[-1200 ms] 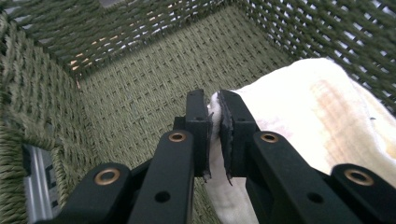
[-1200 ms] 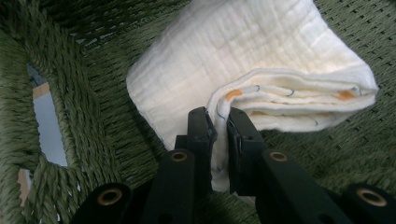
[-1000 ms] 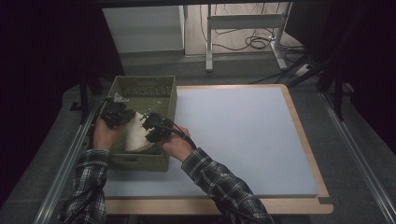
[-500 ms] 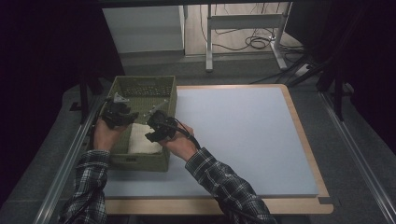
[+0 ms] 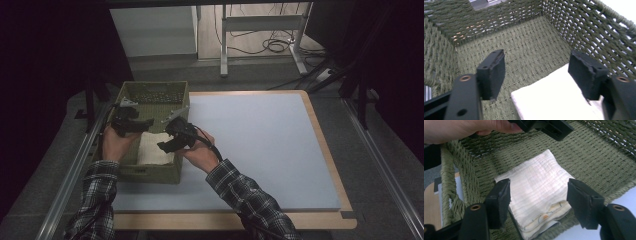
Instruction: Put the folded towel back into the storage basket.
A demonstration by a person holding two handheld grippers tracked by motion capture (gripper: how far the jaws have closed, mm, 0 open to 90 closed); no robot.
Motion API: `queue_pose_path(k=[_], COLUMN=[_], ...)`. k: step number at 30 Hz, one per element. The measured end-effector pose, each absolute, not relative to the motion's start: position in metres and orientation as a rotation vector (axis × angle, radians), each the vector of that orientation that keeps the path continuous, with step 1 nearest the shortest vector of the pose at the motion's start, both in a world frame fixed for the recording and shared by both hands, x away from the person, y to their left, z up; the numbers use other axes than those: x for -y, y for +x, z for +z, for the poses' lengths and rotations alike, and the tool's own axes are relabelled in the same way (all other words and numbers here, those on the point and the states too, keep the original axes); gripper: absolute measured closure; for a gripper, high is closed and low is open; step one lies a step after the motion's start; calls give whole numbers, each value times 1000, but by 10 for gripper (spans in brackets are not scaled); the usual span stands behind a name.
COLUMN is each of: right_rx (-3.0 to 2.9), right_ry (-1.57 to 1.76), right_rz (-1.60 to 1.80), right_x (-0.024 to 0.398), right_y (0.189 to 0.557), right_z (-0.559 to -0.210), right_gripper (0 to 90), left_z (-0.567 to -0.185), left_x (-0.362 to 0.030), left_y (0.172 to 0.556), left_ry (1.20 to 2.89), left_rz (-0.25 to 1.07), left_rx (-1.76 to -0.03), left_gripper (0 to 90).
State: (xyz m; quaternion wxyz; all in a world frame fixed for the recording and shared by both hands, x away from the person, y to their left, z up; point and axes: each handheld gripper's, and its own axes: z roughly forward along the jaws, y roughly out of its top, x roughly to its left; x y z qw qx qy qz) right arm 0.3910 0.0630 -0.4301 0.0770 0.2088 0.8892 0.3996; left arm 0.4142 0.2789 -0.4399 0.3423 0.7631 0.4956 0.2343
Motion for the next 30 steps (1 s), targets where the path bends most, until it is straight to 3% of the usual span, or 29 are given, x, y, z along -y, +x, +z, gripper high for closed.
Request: queue_pose_path(k=[13, 30], right_rx=[-2625, -2580], right_ry=[596, 636], right_rz=[1200, 1271], right_x=[-41, 5], right_y=[387, 384], right_z=[-422, -426], right_gripper=[278, 159], left_z=[-432, -425], left_x=[-265, -245], left_y=[413, 408], left_ry=[1942, 1934], left_rz=[566, 506], left_rx=[-1269, -1212], left_gripper=[140, 61])
